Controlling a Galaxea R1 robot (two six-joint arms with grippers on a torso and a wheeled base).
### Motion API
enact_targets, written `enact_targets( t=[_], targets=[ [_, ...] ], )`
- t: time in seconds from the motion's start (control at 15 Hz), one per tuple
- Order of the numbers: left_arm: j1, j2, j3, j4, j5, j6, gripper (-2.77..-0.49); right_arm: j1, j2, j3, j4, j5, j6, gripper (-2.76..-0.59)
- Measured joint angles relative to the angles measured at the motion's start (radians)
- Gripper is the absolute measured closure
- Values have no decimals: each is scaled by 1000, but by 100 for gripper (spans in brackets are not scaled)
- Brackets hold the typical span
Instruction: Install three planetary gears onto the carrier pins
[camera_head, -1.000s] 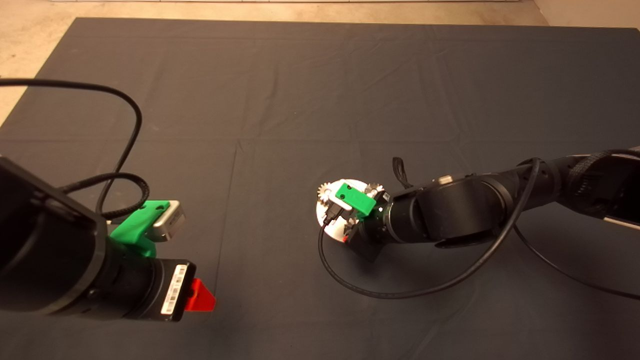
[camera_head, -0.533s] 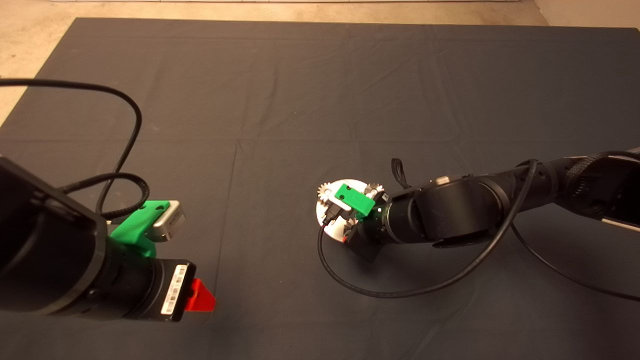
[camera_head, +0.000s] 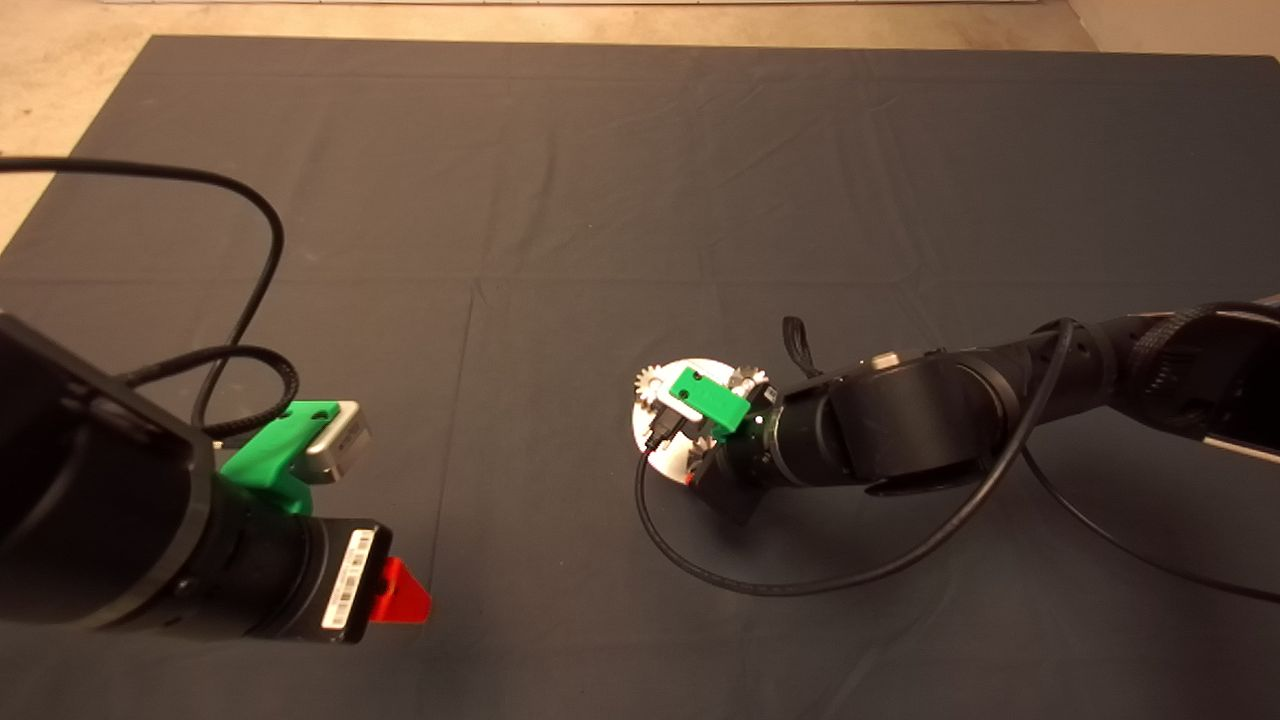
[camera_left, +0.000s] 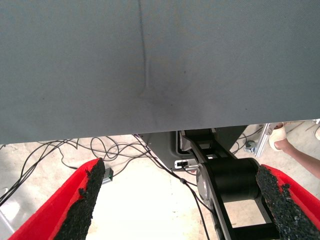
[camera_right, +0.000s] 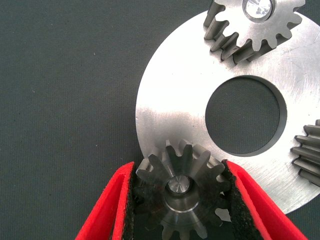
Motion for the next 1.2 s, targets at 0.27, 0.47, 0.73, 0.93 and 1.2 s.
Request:
enact_targets(
  t=[0.27,0.47,0.73,0.93,1.2],
  targets=[
    [0,0,0,0,0,0,-217,0,0,0,0,0,0,-109],
    [0,0,0,0,0,0,-217,0,0,0,0,0,0,-111],
    [0,0,0,0,0,0,-217,2,0,0,0,0,0,-116],
    [0,0,0,0,0,0,-217,2,4,0,0,0,0,-129],
    [0,0,0,0,0,0,-217,48,-23,68,1,-4,10,-145]
  ],
)
